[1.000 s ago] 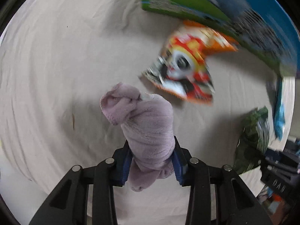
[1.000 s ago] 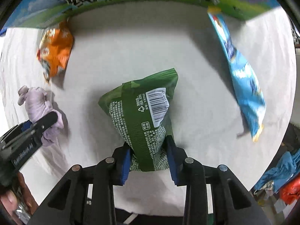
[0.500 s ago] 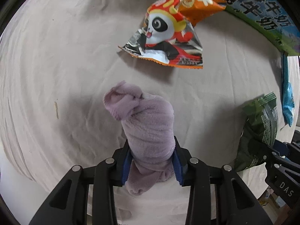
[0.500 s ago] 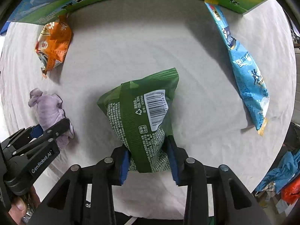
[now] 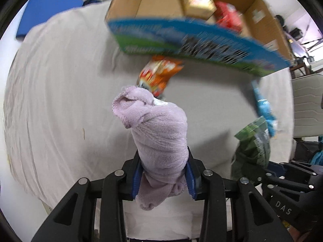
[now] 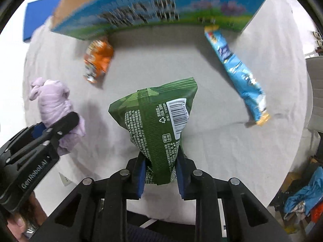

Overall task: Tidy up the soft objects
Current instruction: 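Carry the towel and green bag into the box and release both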

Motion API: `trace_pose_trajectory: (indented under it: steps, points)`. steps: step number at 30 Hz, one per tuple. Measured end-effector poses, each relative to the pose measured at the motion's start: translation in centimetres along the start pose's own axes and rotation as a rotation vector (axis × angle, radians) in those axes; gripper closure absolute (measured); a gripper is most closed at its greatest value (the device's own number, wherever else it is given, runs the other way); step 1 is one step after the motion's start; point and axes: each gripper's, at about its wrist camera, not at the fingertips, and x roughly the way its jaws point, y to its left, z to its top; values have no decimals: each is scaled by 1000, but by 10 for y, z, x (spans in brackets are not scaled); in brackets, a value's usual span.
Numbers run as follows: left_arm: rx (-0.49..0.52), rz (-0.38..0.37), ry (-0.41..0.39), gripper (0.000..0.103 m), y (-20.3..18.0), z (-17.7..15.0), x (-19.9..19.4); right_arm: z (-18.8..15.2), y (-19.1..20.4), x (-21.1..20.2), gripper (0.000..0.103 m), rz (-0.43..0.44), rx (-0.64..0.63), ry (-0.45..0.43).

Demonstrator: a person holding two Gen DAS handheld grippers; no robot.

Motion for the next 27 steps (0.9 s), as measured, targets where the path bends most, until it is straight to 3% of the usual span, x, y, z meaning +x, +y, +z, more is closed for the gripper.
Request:
trace_pose_trajectory:
  steps: [7, 10, 16, 20, 27]
  points:
    - [44, -83, -128, 69, -36, 14, -64, 8, 12, -94, 77, 76, -16, -147]
    - [72, -106, -184, 69, -42, 37, -96, 21, 14, -138, 77, 91, -24, -216]
    - [104, -106, -236, 69, -47, 97, -124, 62, 15, -201, 77, 53, -17, -331]
    - [117, -84, -250, 69, -44, 138, -131, 98, 15, -217, 77, 12, 2, -356]
    - [110, -65, -144, 69, -36, 213, -91, 173, -1, -183, 77, -67, 67, -282]
